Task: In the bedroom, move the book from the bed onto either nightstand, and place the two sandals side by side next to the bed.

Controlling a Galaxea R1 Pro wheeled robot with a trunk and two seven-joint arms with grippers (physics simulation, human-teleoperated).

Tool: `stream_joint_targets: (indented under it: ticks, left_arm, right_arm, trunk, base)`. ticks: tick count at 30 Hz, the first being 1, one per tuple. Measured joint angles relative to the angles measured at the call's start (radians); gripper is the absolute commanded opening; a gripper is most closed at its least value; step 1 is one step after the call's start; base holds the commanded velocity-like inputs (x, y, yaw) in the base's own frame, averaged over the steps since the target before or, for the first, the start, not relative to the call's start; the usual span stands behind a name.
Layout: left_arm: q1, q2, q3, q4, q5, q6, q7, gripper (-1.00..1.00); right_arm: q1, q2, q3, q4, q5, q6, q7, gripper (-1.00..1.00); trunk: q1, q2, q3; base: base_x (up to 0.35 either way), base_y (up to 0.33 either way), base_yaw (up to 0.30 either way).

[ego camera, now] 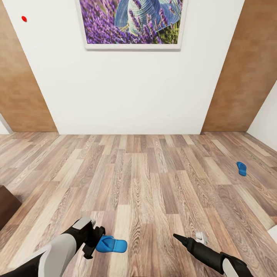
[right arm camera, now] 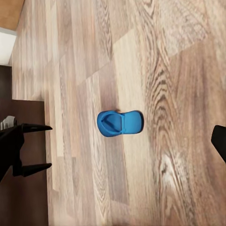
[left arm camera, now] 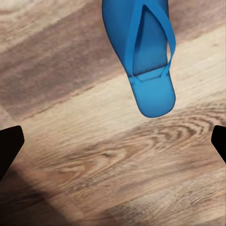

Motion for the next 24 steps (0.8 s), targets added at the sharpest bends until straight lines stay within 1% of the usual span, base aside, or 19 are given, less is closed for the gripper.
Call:
stream_joint_targets:
  ticks: [11,15,17,24]
  left_arm:
    - [0.0,-0.012,0.002,-0.025,0.0,-0.002,0.0,1.0]
    - [0.0,-0.015,0.009,-0.029,0.0,-0.002,-0.001,1.0]
    - [0.0,-0.016,0.017,-0.03,0.0,-0.003,0.0,1.0]
    - [0.0,-0.014,0.075,-0.033,-0.002,-0.004,0.0,1.0]
  right_arm:
    - [0.0,0.0,0.003,0.0,0.002,0.0,-0.001,1.0]
    - [0.0,0.0,0.004,0.0,0.003,0.0,-0.002,1.0]
    - [0.0,0.0,0.003,0.0,0.003,0.0,-0.002,1.0]
    - [0.0,0.0,0.001,0.0,-0.002,0.001,0.003,1.0]
  trunk:
    - [0.0,0.0,0.0]
    - [0.002,-0.001,-0.015]
    - [0.003,-0.001,-0.023]
    - [0.006,-0.003,-0.05]
  base:
    - [0.0,0.0,0.0]
    - [0.0,0.0,0.0]
    - [0.0,0.0,0.0]
    - [0.0,0.0,0.0]
